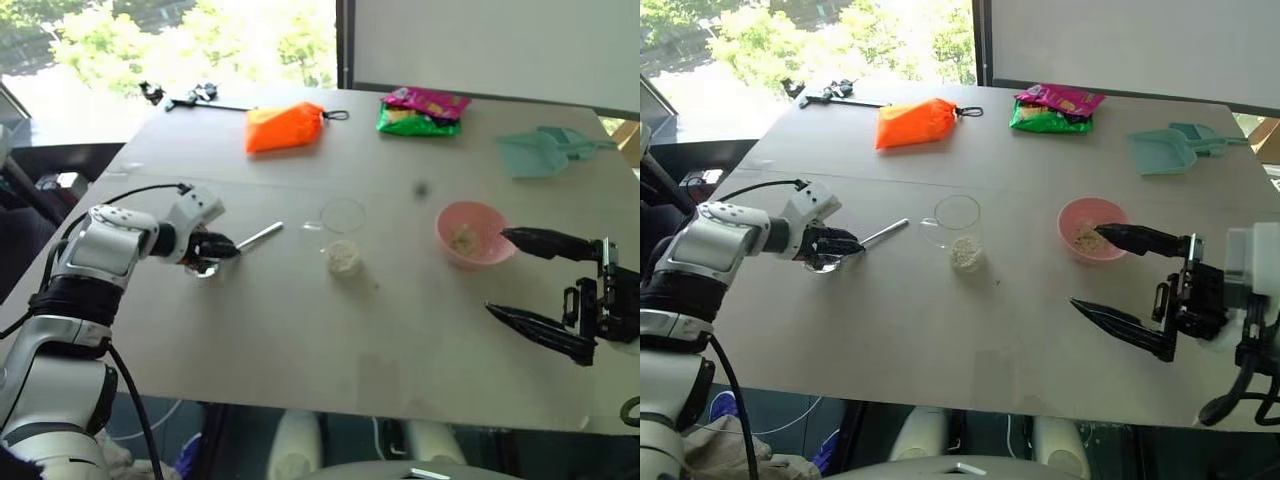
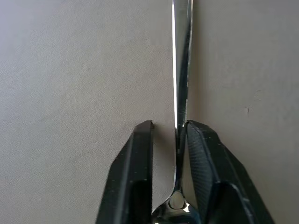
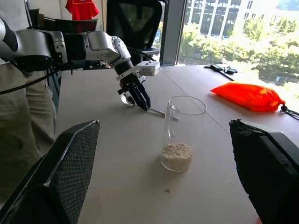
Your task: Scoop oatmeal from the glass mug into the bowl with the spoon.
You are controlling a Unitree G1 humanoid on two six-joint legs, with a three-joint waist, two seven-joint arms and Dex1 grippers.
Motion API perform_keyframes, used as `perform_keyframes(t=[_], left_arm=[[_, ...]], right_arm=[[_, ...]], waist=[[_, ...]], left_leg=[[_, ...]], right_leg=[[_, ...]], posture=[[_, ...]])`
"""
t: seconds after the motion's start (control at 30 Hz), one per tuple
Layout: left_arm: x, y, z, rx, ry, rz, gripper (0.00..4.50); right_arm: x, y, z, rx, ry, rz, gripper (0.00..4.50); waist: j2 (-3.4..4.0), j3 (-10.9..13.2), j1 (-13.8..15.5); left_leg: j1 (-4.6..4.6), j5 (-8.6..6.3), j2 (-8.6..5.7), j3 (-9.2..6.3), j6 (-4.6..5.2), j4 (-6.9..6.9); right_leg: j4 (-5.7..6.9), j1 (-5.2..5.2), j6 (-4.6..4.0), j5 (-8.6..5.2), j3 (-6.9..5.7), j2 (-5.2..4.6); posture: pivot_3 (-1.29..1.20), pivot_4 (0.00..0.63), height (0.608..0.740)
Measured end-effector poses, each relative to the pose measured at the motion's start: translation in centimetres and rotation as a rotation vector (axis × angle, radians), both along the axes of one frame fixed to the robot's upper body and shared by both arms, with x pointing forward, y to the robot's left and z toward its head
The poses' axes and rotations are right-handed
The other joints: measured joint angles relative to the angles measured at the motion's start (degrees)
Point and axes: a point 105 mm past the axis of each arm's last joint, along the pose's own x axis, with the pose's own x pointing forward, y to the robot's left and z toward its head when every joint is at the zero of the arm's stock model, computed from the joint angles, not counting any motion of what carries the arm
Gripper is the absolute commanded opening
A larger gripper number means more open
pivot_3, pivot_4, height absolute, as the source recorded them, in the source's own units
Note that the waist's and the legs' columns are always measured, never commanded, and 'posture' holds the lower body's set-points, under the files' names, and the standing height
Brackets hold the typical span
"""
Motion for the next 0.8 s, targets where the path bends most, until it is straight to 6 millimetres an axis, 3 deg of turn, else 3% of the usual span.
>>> perform_keyframes(t=[0.3, 0.47, 0.53, 0.6, 0.73, 0.8], left_arm=[[-0.9, -0.2, 0.6, -0.144, -0.045, 0.089, 0.07], [-0.5, -1.0, 8.4, -0.228, -0.365, 0.131, 0.07], [-0.2, -2.6, 11.3, -0.249, -0.523, 0.076, 0.07], [0.1, -4.2, 12.9, -0.266, -0.623, 0.027, 0.07], [0.9, -8.2, 15.9, -0.222, -0.843, -0.113, 0.07], [1.3, -9.6, 16.8, -0.191, -0.923, -0.168, 0.07]], right_arm=[[1.4, -0.5, 0.0, -0.015, -0.018, -0.13, 4.5], [4.1, -0.2, 1.2, -0.015, -0.058, -0.276, 4.5], [5.7, 0.0, 2.1, -0.038, -0.046, -0.344, 4.5], [7.1, 0.6, 3.3, 0.013, 0.002, -0.33, 4.5], [10.5, 3.6, 7.8, 0.244, 0.105, -0.251, 4.5], [11.6, 5.4, 8.7, 0.294, 0.174, -0.221, 4.5]], waist=[[-0.09, 0.06, -0.13], [-0.32, 0.2, -0.13], [-0.28, 0.22, 0.05], [-0.29, 0.22, 0.0], [-0.26, 0.28, -0.3], [-0.25, 0.28, -0.28]], left_leg=[[-0.04, 0.0, 0.03, -0.29, 0.0, 0.07], [-0.07, 0.01, 0.03, -0.35, 0.0, 0.14], [-0.06, 0.01, -0.03, -0.33, 0.0, 0.16], [-0.01, 0.01, -0.03, -0.26, 0.0, 0.24], [-0.06, 0.01, 0.0, -0.2, 0.0, 0.3], [-0.06, 0.01, 0.02, -0.19, 0.0, 0.28]], right_leg=[[0.06, -0.01, 0.01, 0.0, -0.02, -0.01], [0.1, -0.02, 0.01, 0.01, -0.06, -0.04], [0.1, 0.02, 0.0, 0.02, -0.06, -0.09], [0.1, 0.12, -0.01, 0.03, -0.09, -0.08], [0.14, 0.12, -0.03, 0.04, -0.12, -0.01], [0.14, 0.11, -0.03, 0.04, -0.12, 0.0]], posture=[[0.0, 0.15, 0.74], [0.0, 0.15, 0.74], [0.0, 0.15, 0.74], [0.0, 0.15, 0.74], [0.0, 0.15, 0.74], [0.0, 0.15, 0.74]])
